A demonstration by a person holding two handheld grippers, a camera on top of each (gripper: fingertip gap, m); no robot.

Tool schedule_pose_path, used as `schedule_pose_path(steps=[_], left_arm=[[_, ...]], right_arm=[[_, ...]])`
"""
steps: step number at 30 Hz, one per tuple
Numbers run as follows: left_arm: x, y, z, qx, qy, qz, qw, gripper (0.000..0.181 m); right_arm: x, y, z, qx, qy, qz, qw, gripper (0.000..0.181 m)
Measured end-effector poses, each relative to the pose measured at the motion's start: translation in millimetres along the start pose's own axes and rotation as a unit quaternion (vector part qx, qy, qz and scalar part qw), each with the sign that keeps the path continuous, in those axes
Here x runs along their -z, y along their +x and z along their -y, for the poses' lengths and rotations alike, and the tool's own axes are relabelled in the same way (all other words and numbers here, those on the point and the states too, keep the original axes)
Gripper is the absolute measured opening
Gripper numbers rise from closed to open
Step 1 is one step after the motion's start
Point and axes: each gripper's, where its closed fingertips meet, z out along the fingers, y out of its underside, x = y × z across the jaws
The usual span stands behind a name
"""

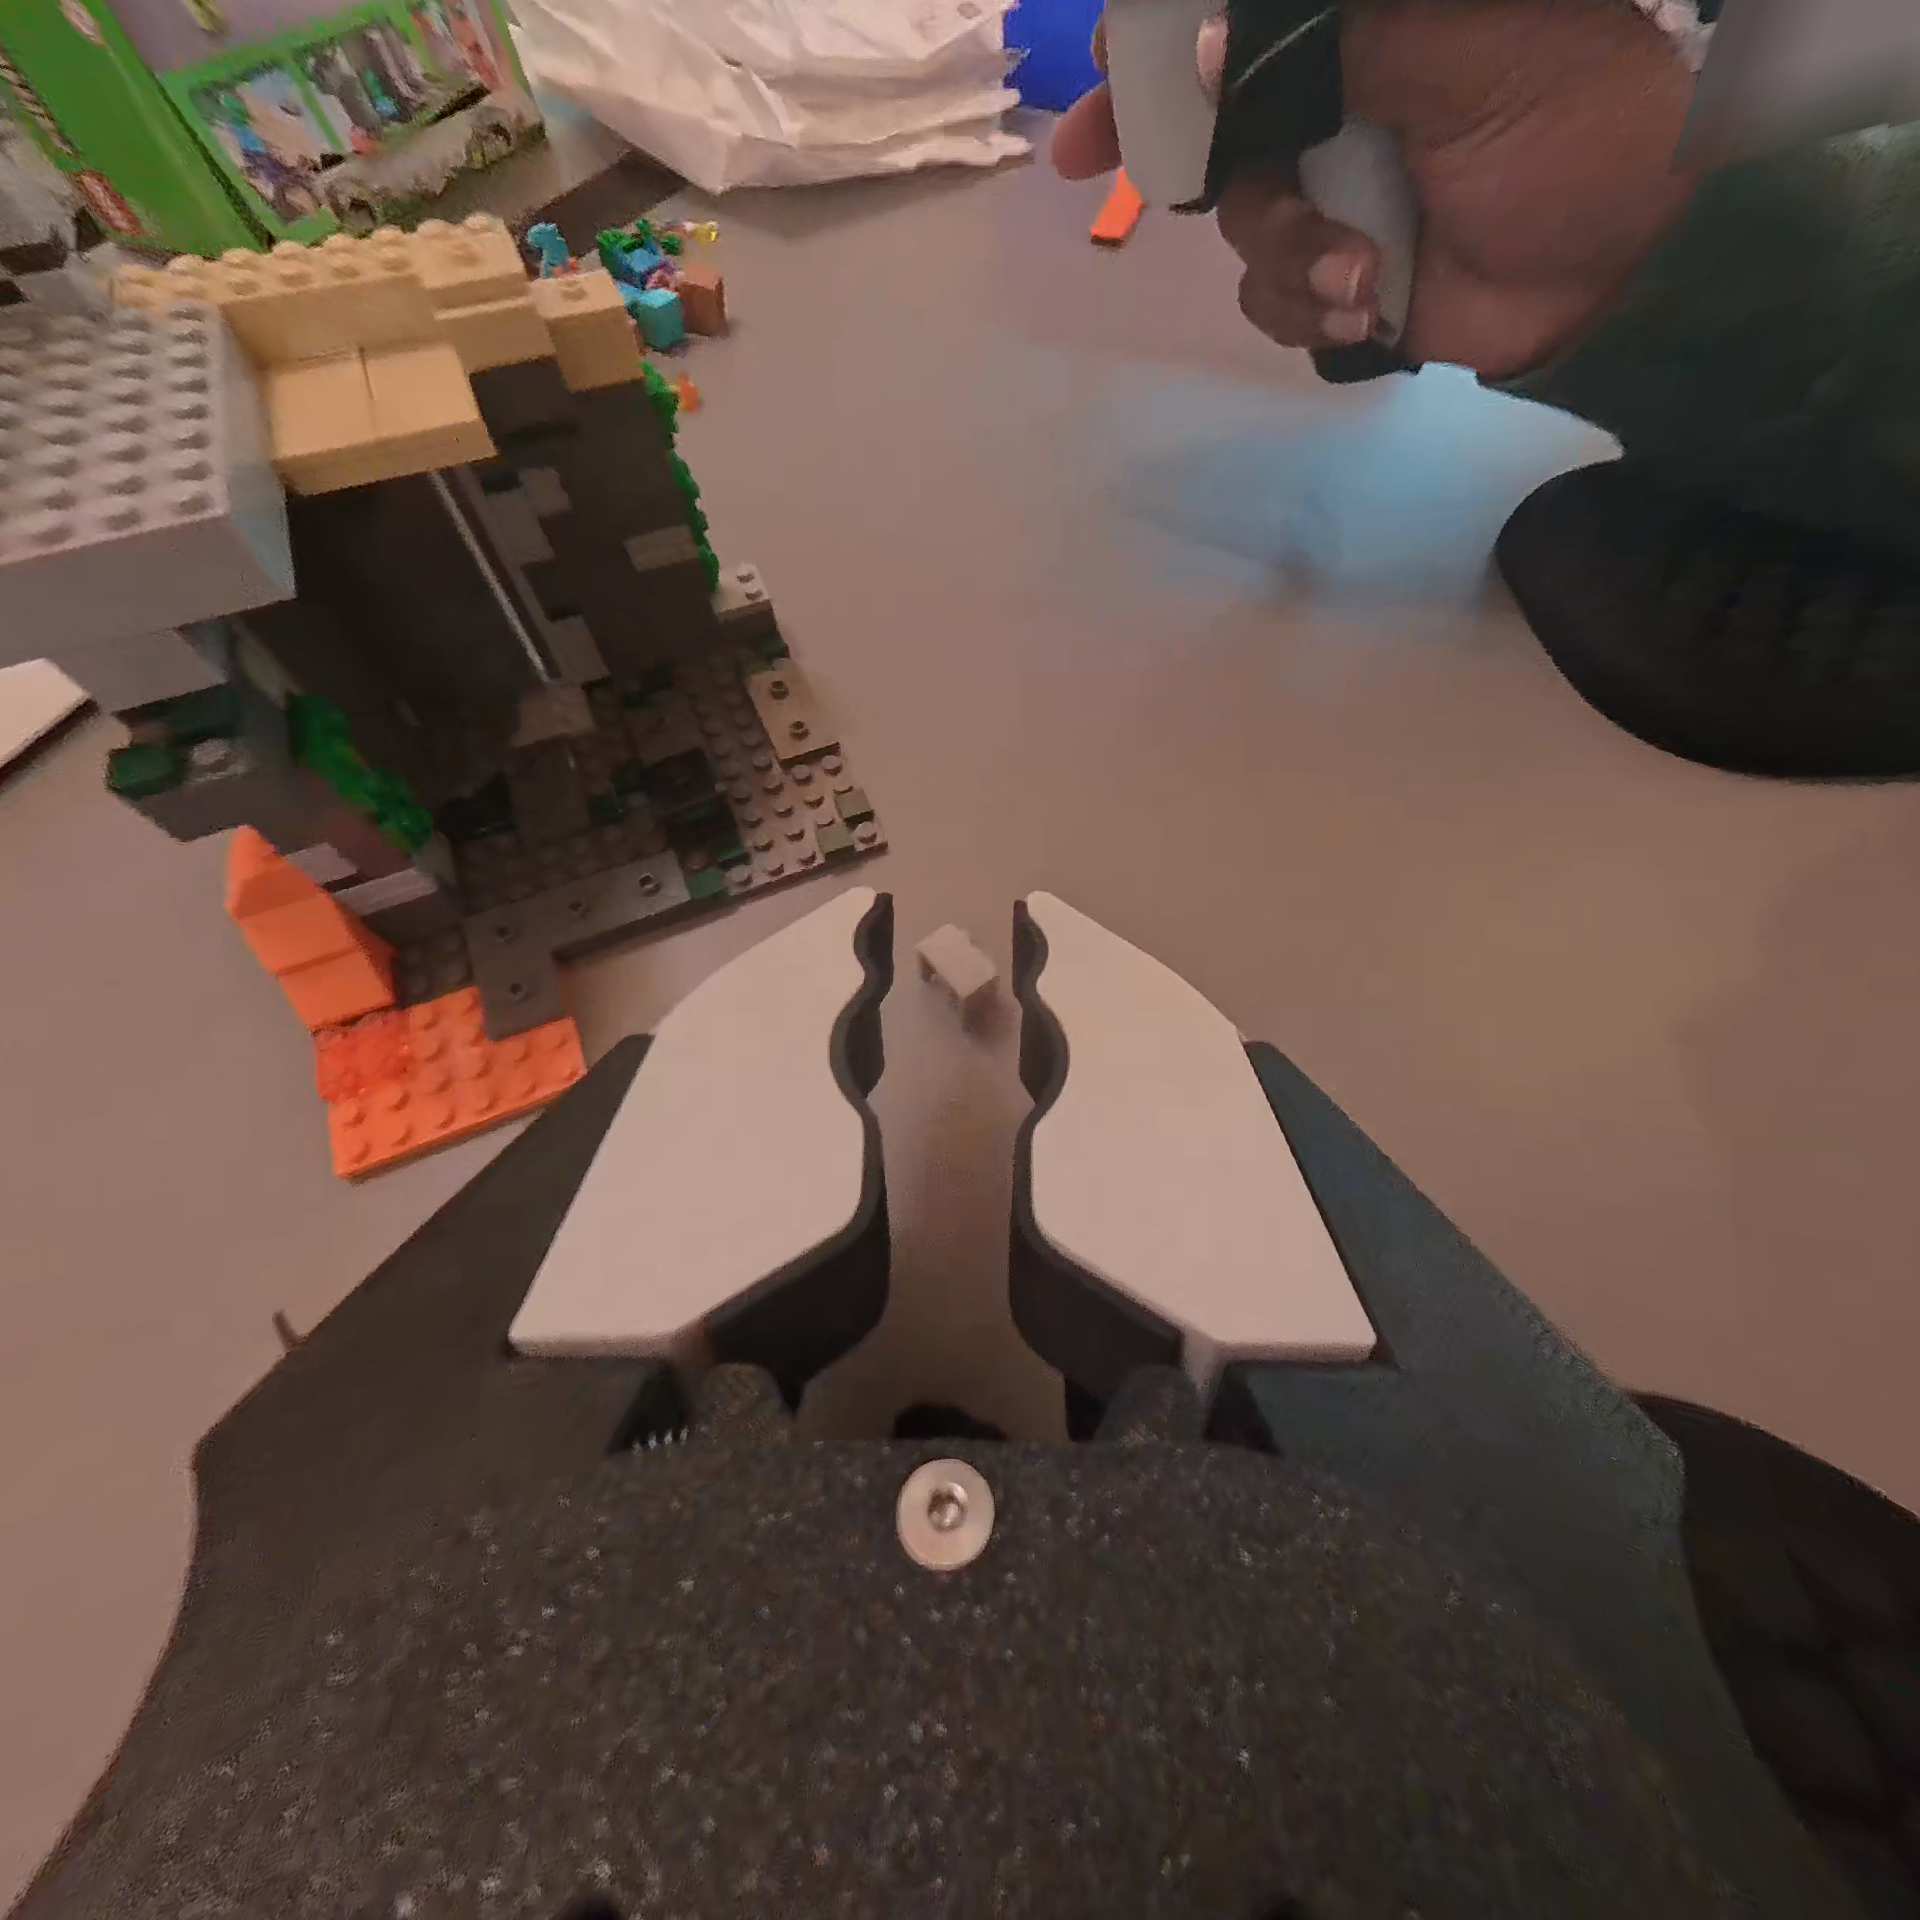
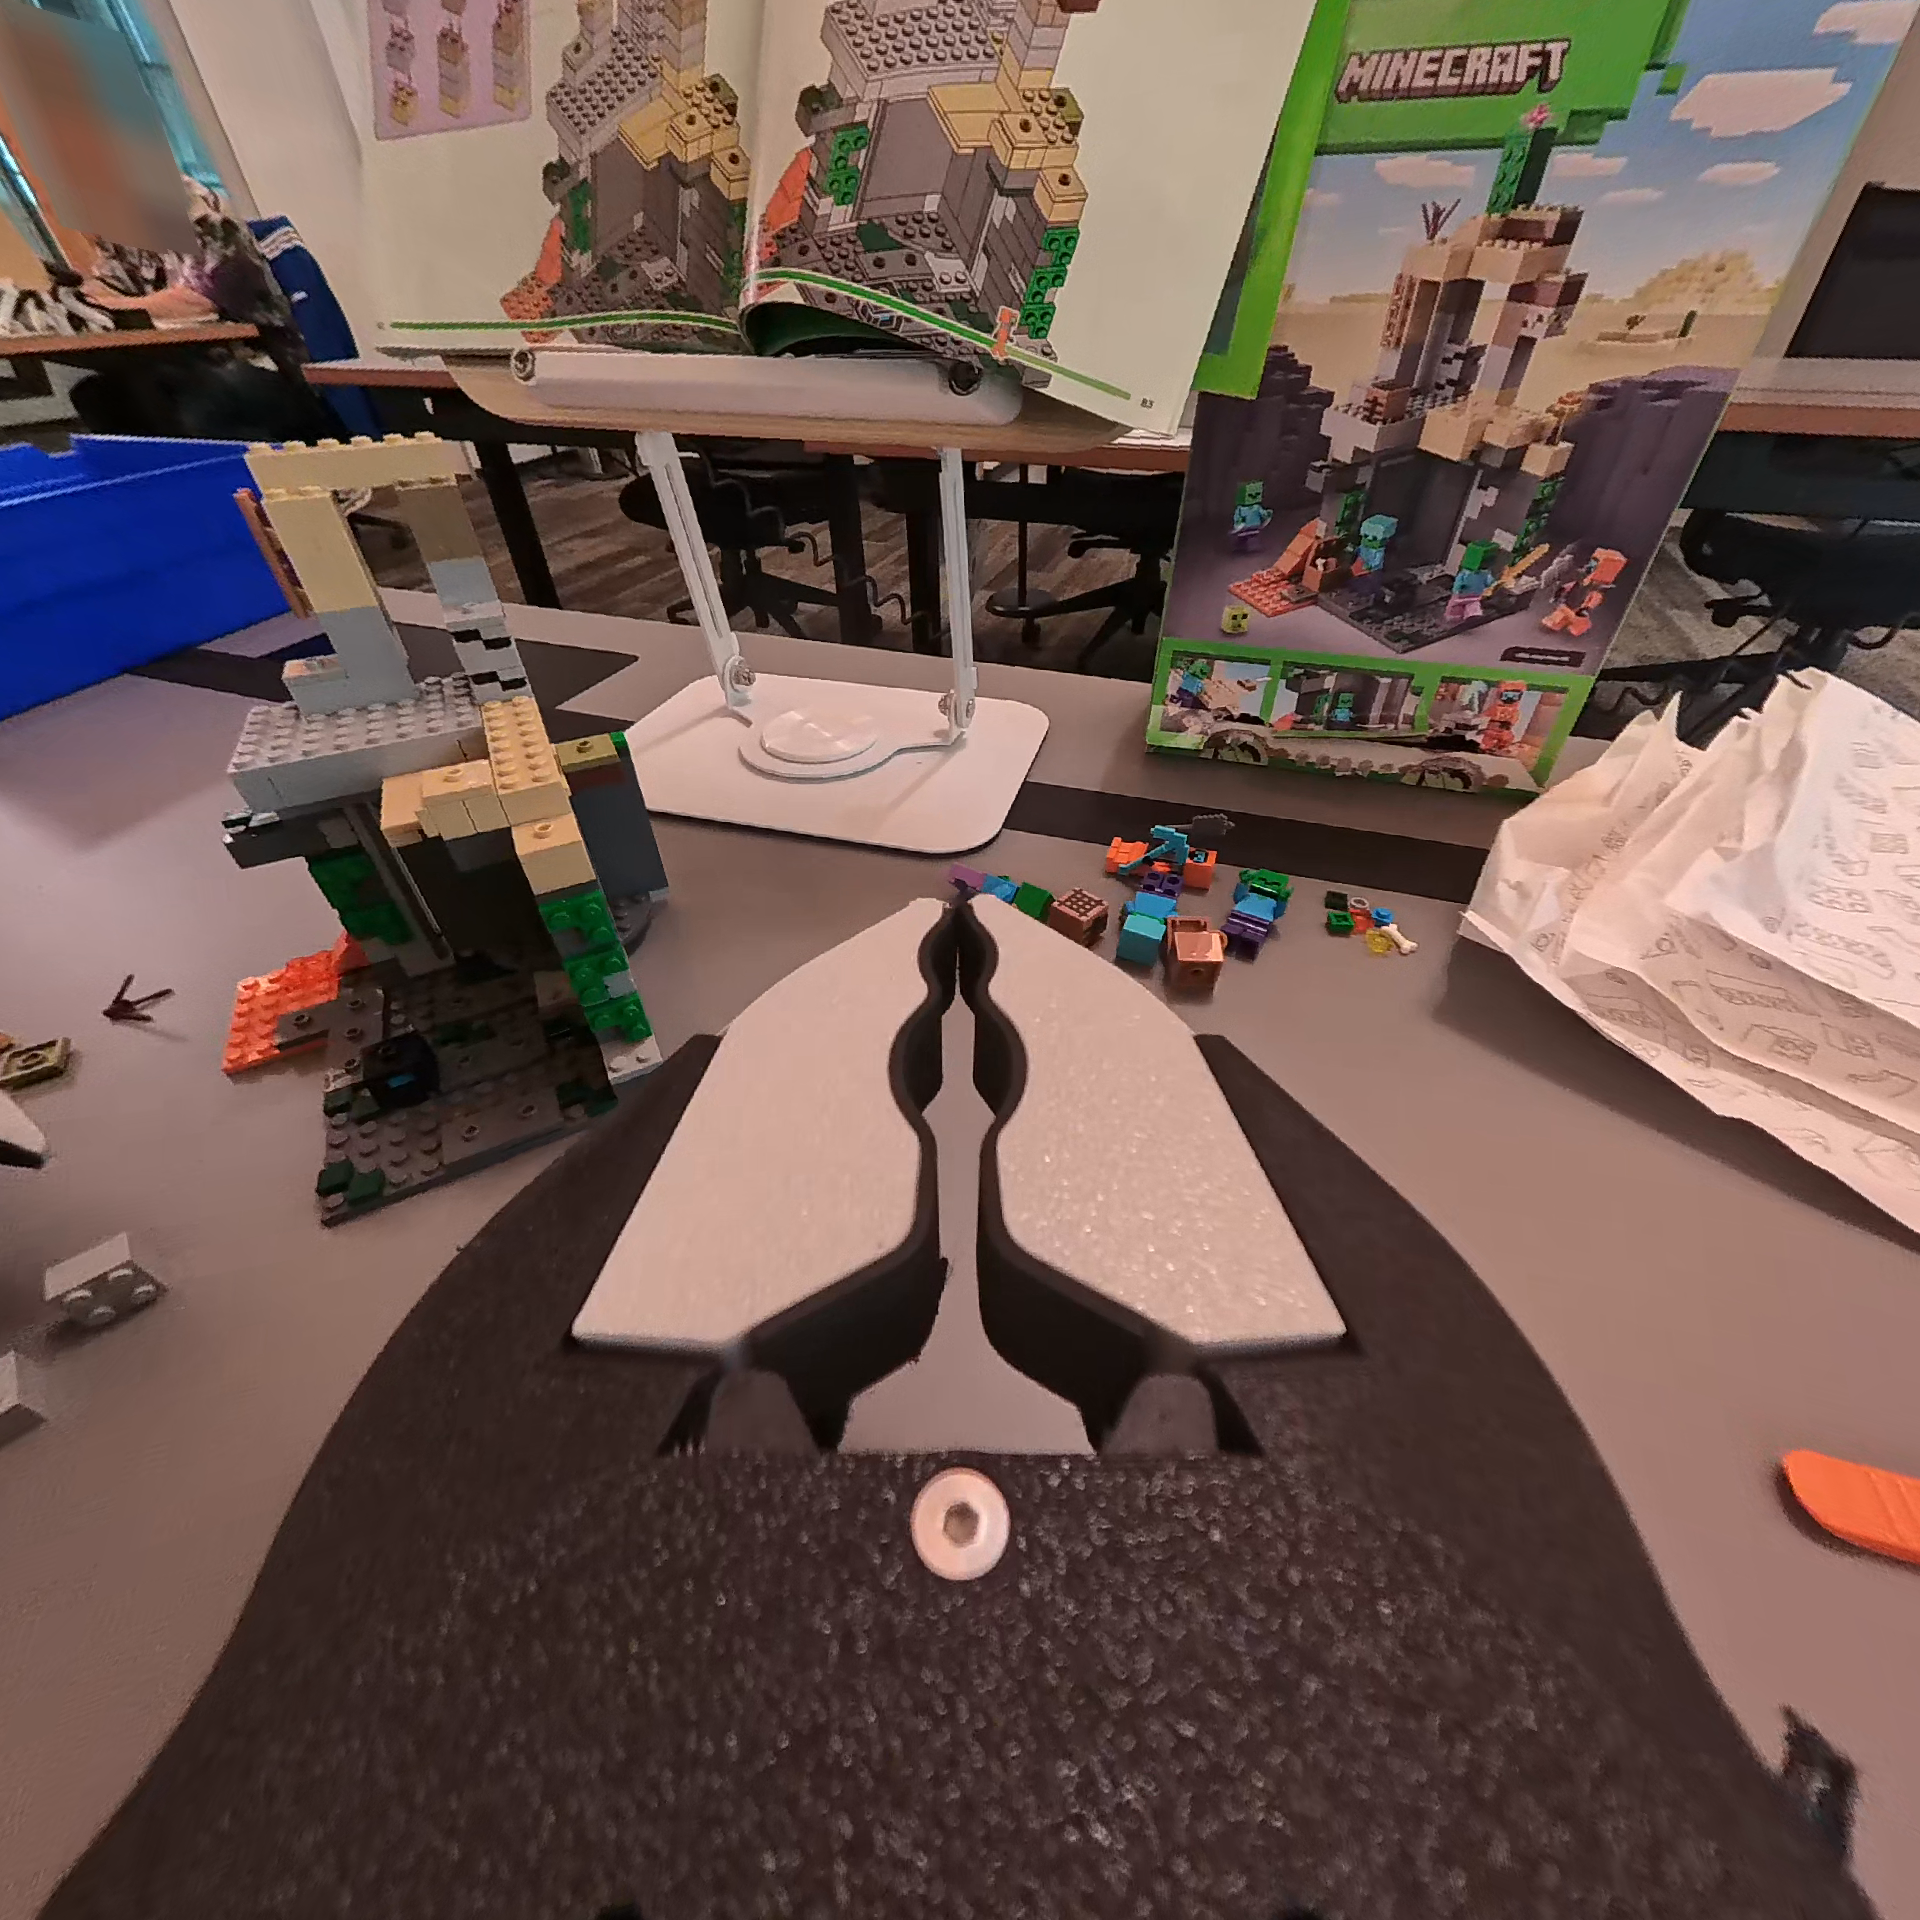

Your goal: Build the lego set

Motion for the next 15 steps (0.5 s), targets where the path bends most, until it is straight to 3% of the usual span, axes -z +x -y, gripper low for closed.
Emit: schedule_pose_path(steps=[9, 15], left_arm=[[-19, -5, -20, 0.06, -0.09, 0.009, 0.994, 0.019], [-18, -7, -21, 0.126, -0.087, 0.0, 0.988, 0.013]], right_arm=[[-6, -7, -2, 0.011, -0.006, 0.007, 1.0, 0.0], [-6, -16, -2, 0.024, -0.009, 0.02, 0.999, 0.0]])
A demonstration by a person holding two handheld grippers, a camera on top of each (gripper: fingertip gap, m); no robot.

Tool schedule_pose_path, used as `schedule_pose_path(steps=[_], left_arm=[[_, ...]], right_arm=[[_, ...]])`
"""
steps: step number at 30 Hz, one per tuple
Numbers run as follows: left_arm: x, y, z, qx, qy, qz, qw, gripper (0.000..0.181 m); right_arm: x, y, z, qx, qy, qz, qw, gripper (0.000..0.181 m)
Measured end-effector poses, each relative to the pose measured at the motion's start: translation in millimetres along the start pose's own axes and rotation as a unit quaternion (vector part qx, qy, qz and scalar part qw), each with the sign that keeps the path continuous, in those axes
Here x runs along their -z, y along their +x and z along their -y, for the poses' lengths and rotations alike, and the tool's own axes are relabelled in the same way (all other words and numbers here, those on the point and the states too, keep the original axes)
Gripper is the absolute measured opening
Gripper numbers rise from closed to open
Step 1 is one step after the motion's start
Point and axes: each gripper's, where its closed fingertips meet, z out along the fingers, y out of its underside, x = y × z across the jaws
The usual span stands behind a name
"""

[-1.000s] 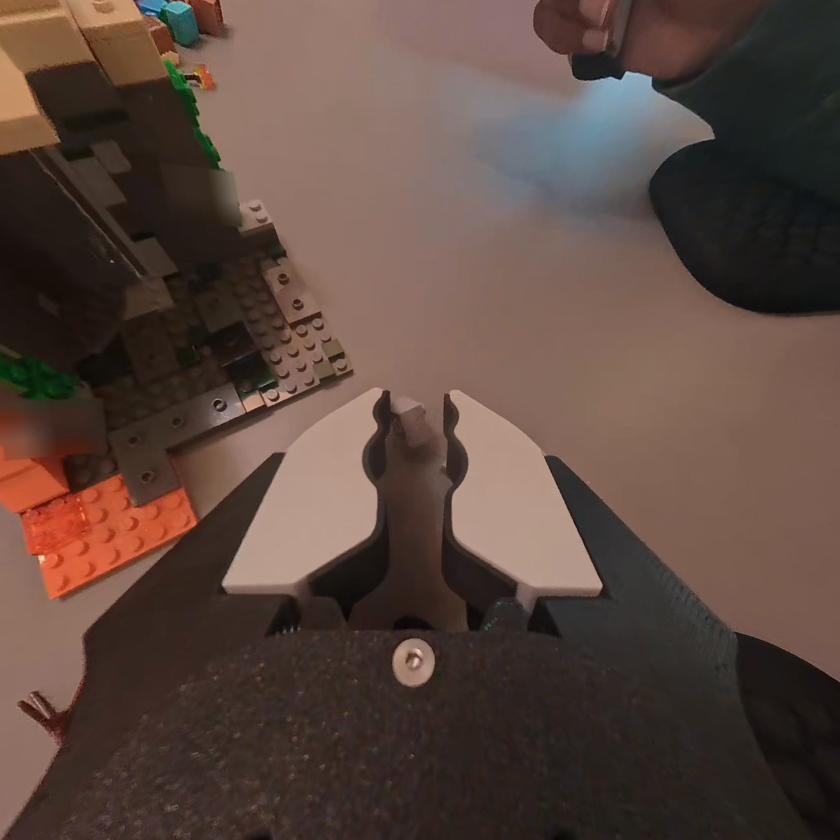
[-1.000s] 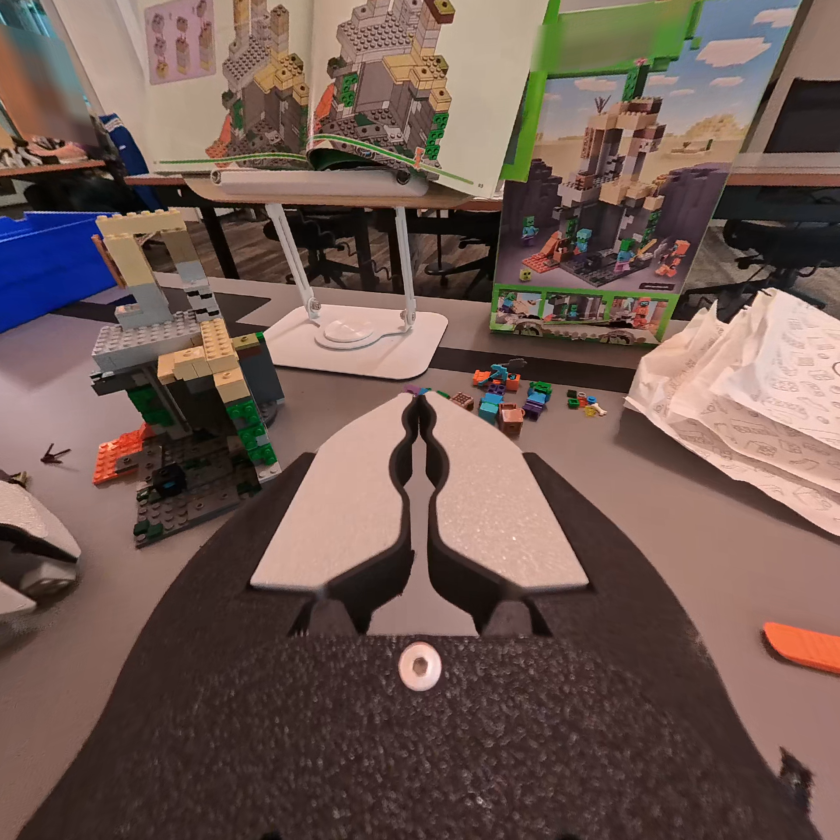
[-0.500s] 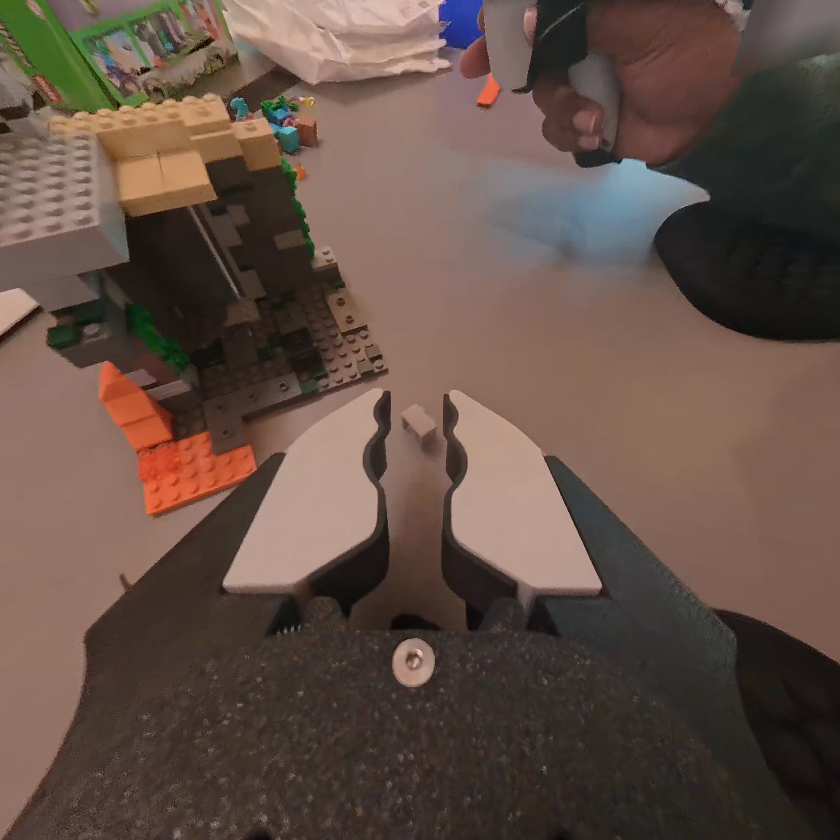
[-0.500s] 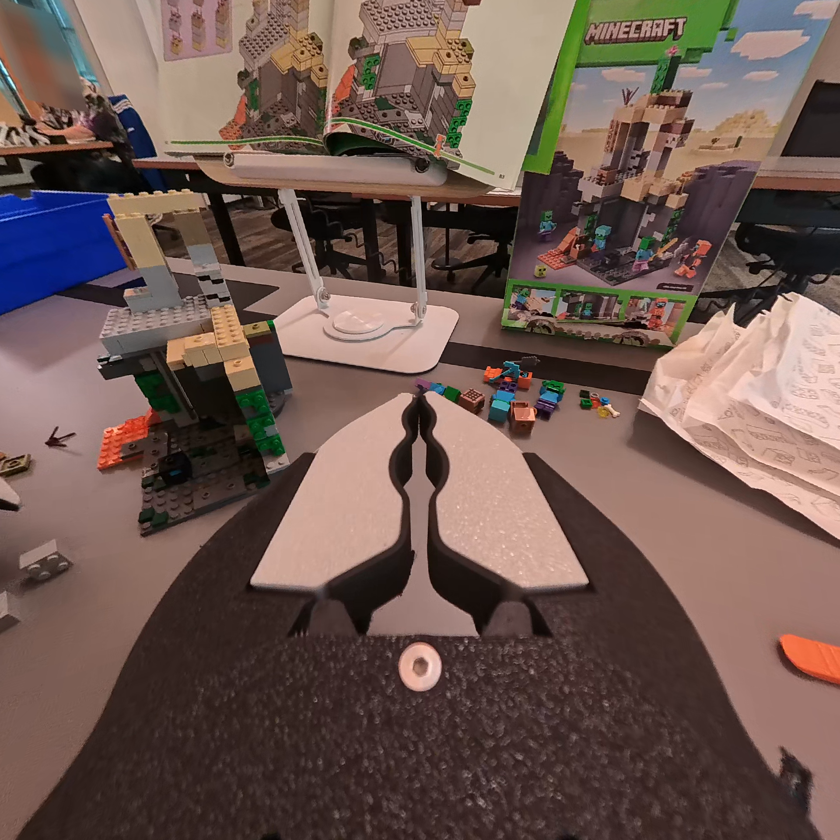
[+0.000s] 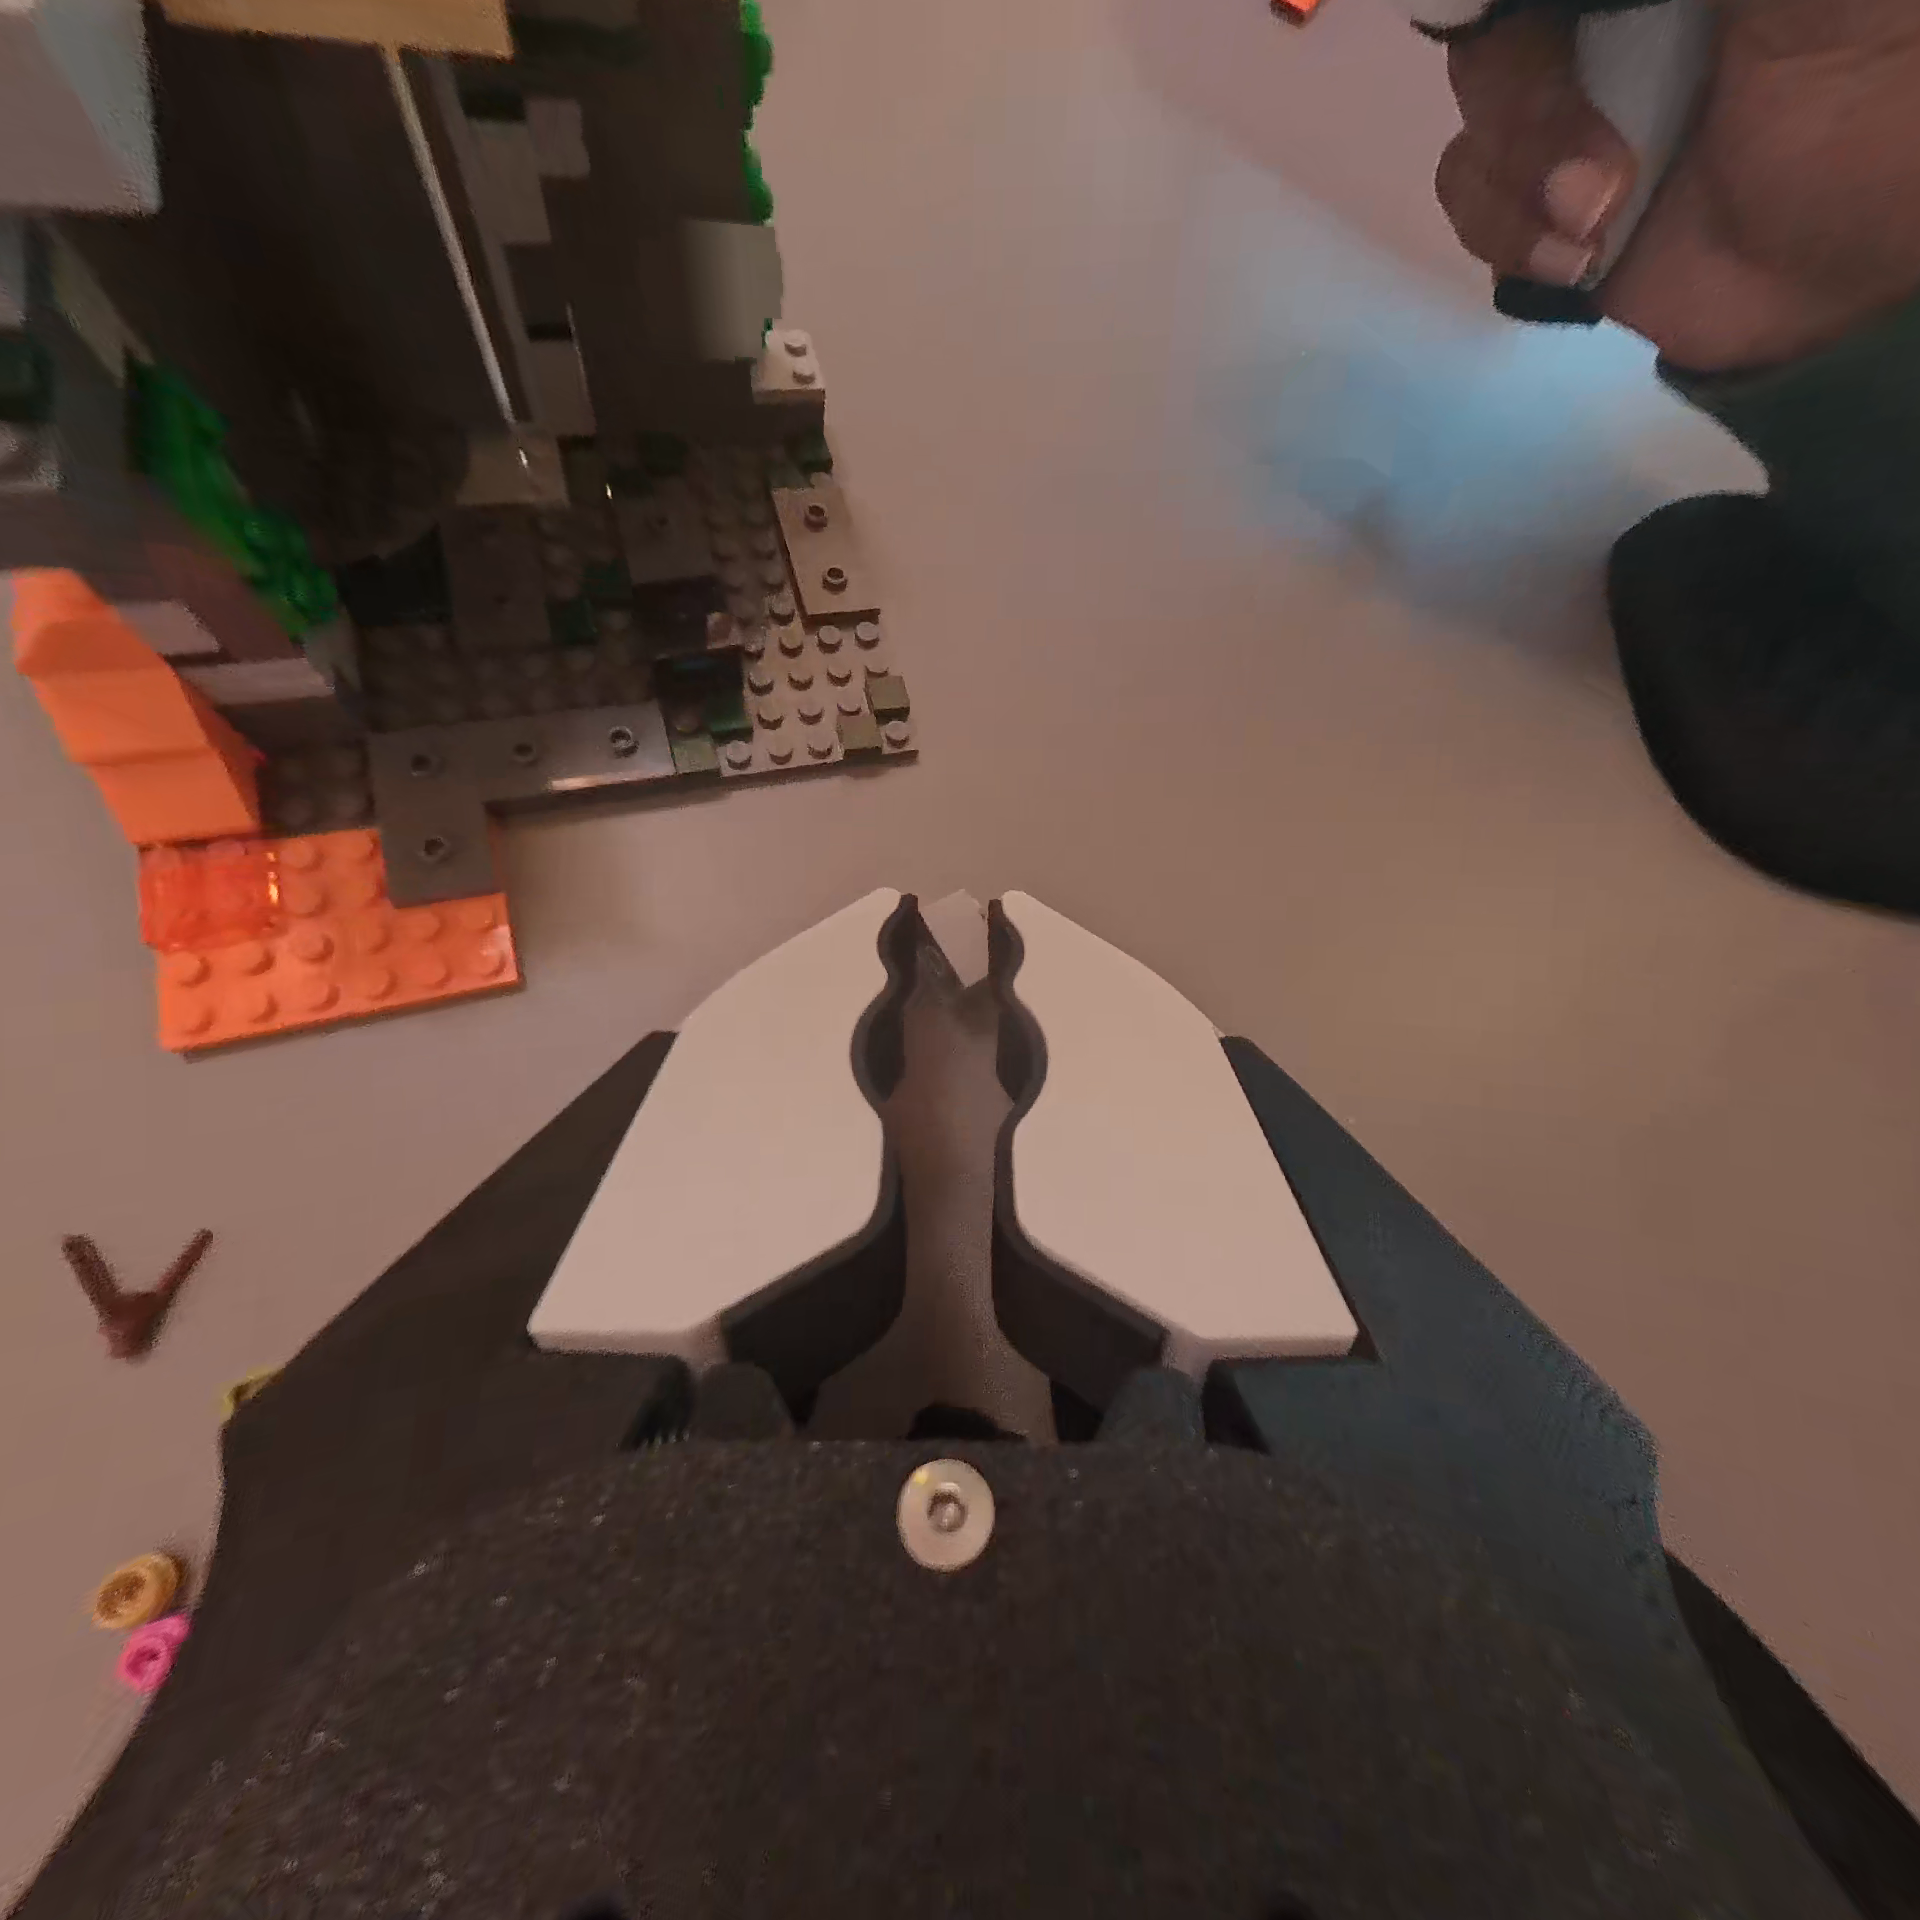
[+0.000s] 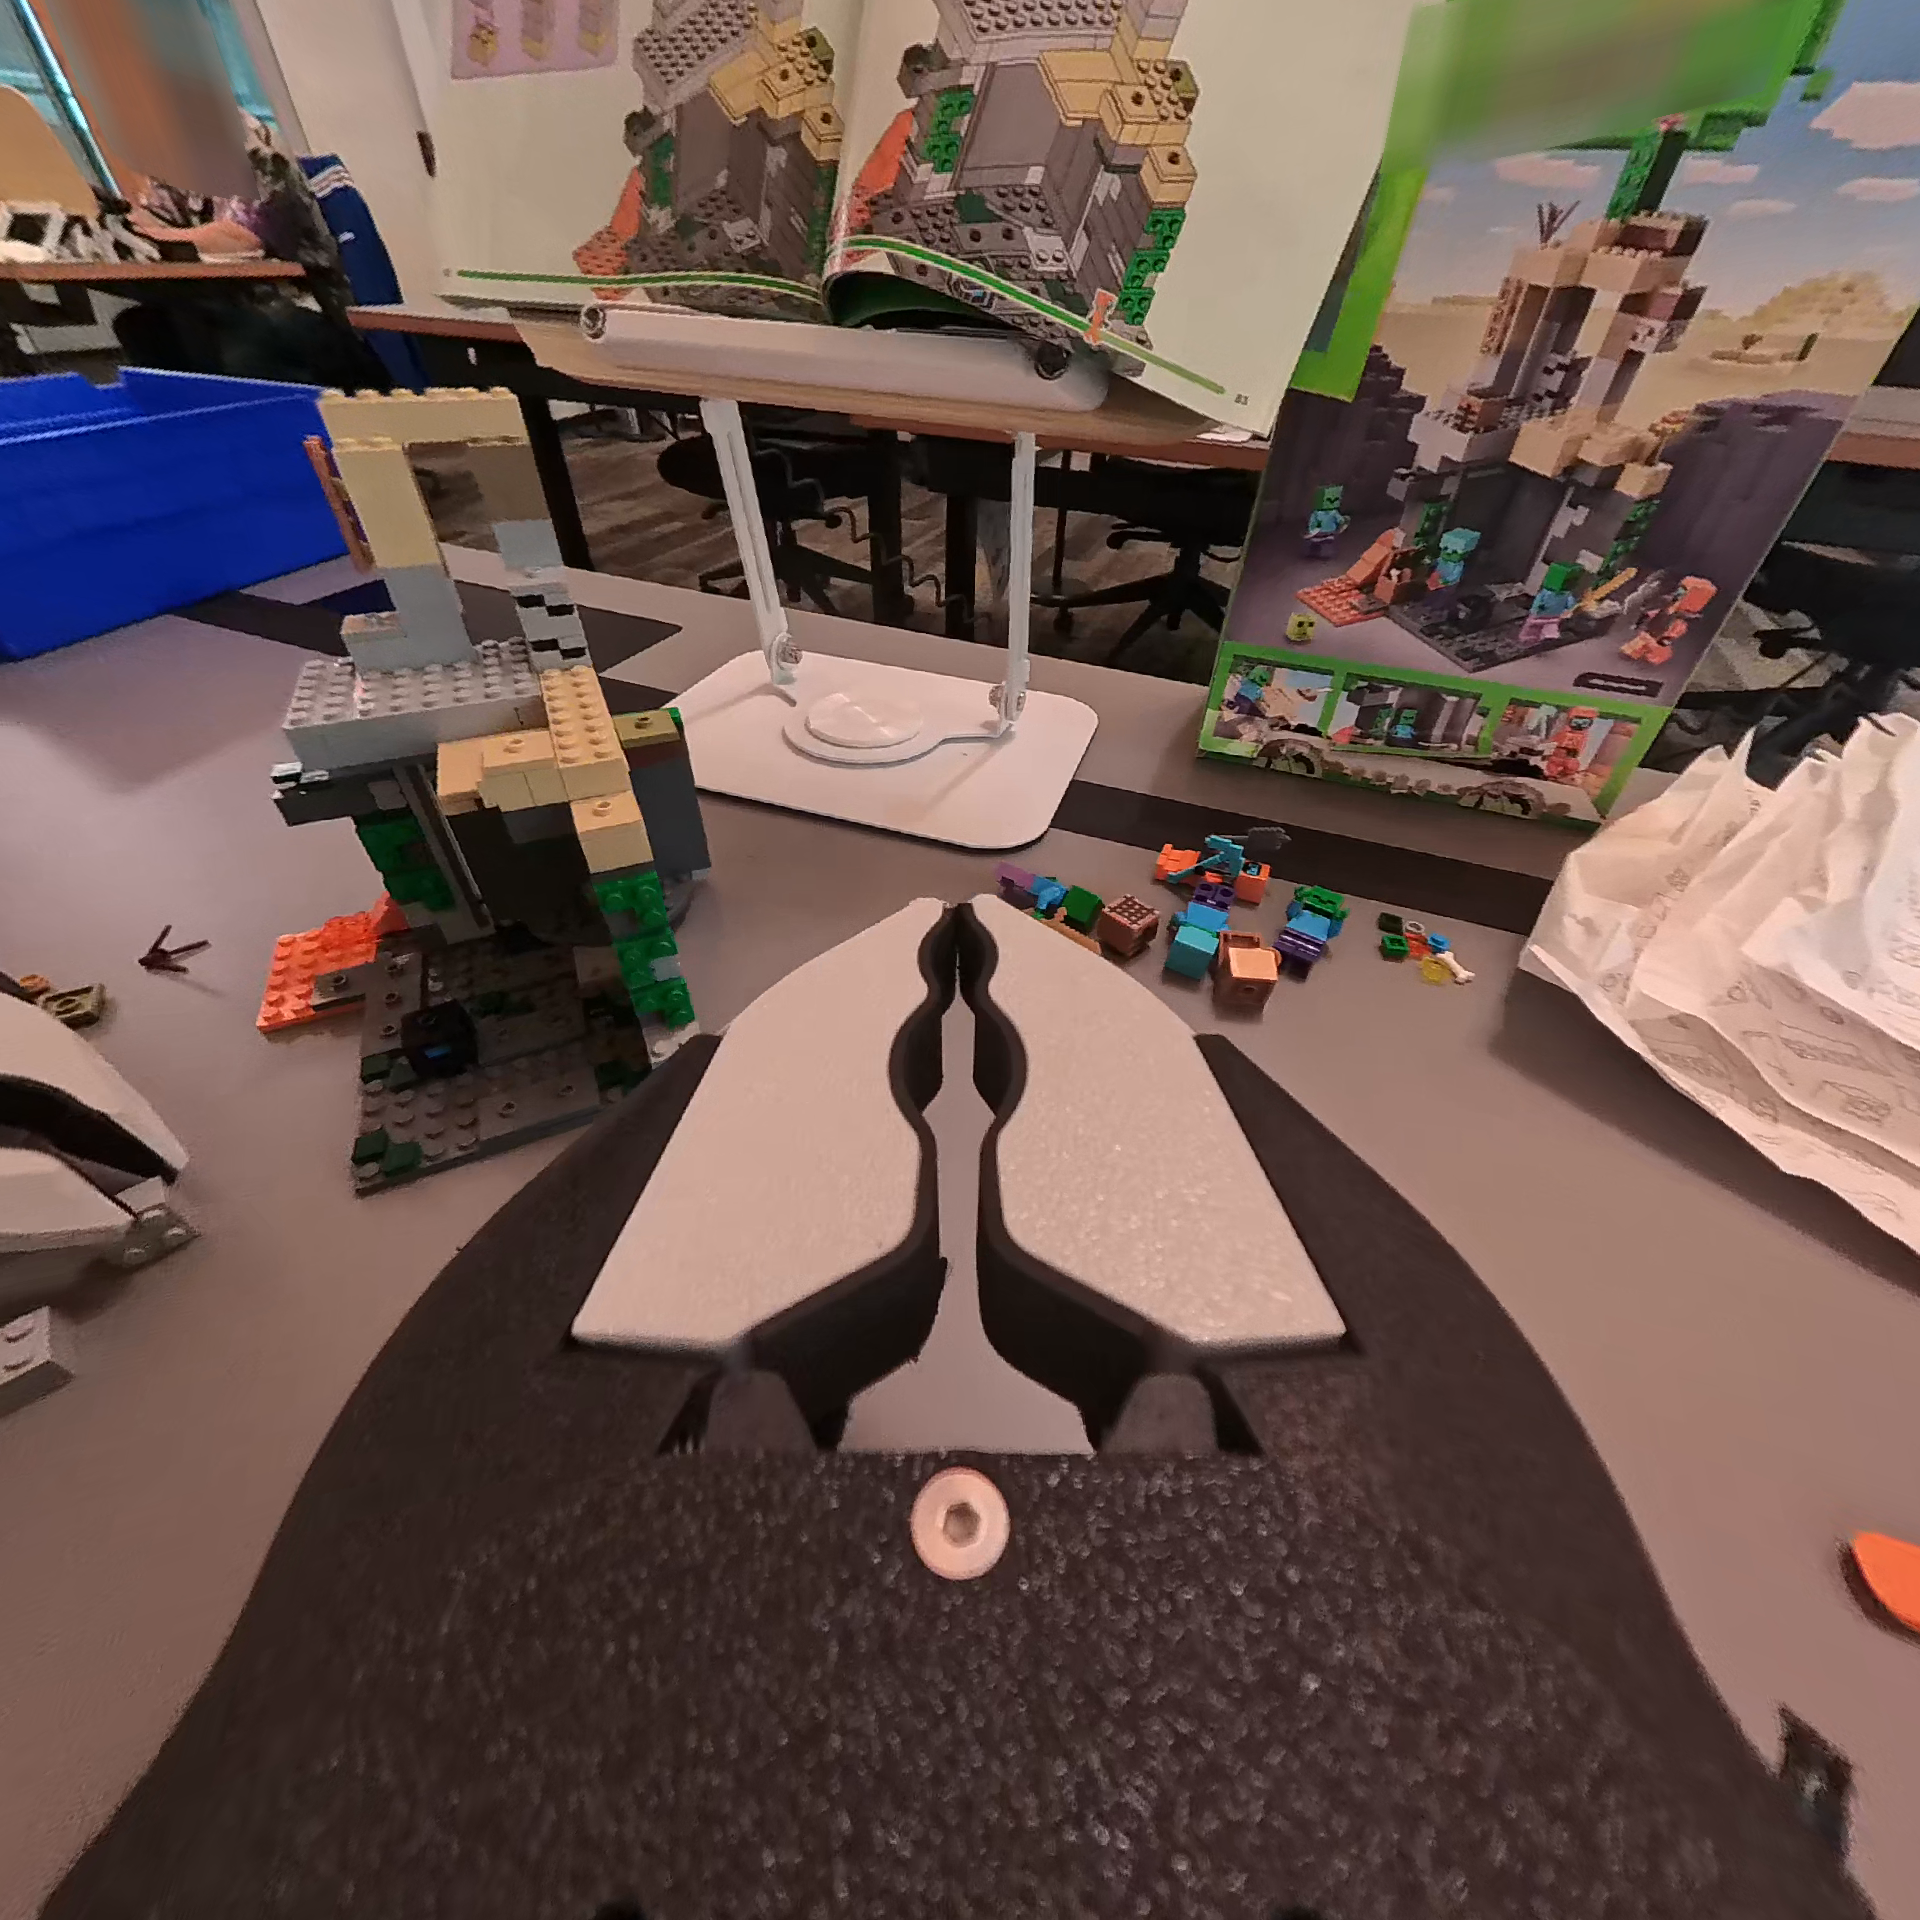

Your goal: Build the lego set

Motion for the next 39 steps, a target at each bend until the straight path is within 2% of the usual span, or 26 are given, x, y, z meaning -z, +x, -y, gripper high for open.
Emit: schedule_pose_path(steps=[8, 11, 18, 22, 26, 30, 34, 39], left_arm=[[11, 5, 1, 0.158, 0.023, -0.103, 0.982, 0.011], [15, 8, -2, 0.182, 0.01, -0.129, 0.975, 0.011], [20, -1, -7, 0.118, -0.005, -0.06, 0.991, 0.025], [29, 2, -2, -0.008, 0.0, -0.005, 1.0, 0.021], [30, 5, -8, -0.13, -0.076, 0.046, 0.988, 0.017], [21, 9, -20, -0.16, -0.203, 0.022, 0.966, 0.023], [13, 7, -27, -0.175, -0.295, 0.013, 0.939, 0.027], [14, 2, -30, -0.207, -0.351, 0.023, 0.913, 0.017]], right_arm=[[2, -4, 2, -0.01, 0.001, 0.014, 1.0, 0.0], [2, -5, 1, -0.007, 0.0, 0.016, 1.0, 0.0], [2, -7, -2, -0.007, -0.006, 0.022, 1.0, 0.0], [3, -8, -3, -0.006, -0.007, 0.025, 1.0, 0.0], [3, -8, -5, -0.003, -0.011, 0.027, 1.0, 0.0], [1, -15, -10, 0.0, -0.024, 0.047, 0.999, 0.0], [1, -19, -11, 0.019, -0.027, 0.05, 0.998, 0.0], [0, -22, -11, 0.02, -0.029, 0.055, 0.998, 0.0]])
